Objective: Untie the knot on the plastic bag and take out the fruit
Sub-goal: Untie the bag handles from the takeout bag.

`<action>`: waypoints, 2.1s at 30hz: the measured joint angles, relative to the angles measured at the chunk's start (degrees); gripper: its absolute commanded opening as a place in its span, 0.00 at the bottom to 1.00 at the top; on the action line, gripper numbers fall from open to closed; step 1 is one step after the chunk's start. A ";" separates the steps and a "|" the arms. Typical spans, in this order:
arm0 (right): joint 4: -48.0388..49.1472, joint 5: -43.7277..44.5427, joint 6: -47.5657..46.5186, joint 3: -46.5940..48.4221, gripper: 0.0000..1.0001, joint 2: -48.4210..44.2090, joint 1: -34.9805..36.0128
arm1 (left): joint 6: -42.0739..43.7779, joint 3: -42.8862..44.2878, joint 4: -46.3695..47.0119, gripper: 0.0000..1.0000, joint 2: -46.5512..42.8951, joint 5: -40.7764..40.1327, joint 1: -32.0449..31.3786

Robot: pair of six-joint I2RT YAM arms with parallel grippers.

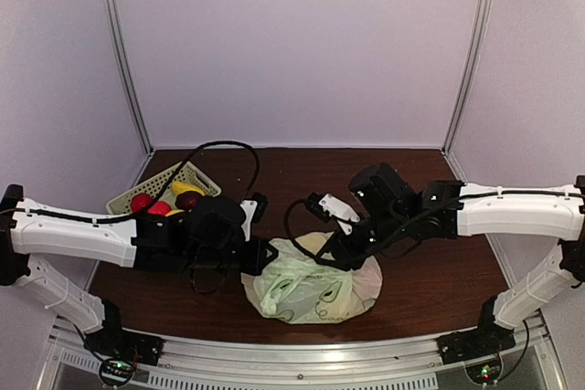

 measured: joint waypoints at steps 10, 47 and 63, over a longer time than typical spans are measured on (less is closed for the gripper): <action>-0.20 -3.89 -3.39 0.39 0.29 2.73 -1.99 | 0.07 0.00 -0.02 0.00 0.00 0.07 0.00; 6.99 -7.58 -1.51 -4.98 0.00 3.34 -5.66 | 0.59 -2.12 1.22 0.00 -0.46 0.04 1.81; 9.16 -6.51 6.32 -16.79 0.36 -10.64 -5.75 | 3.91 -4.72 3.74 0.00 -4.50 1.42 3.39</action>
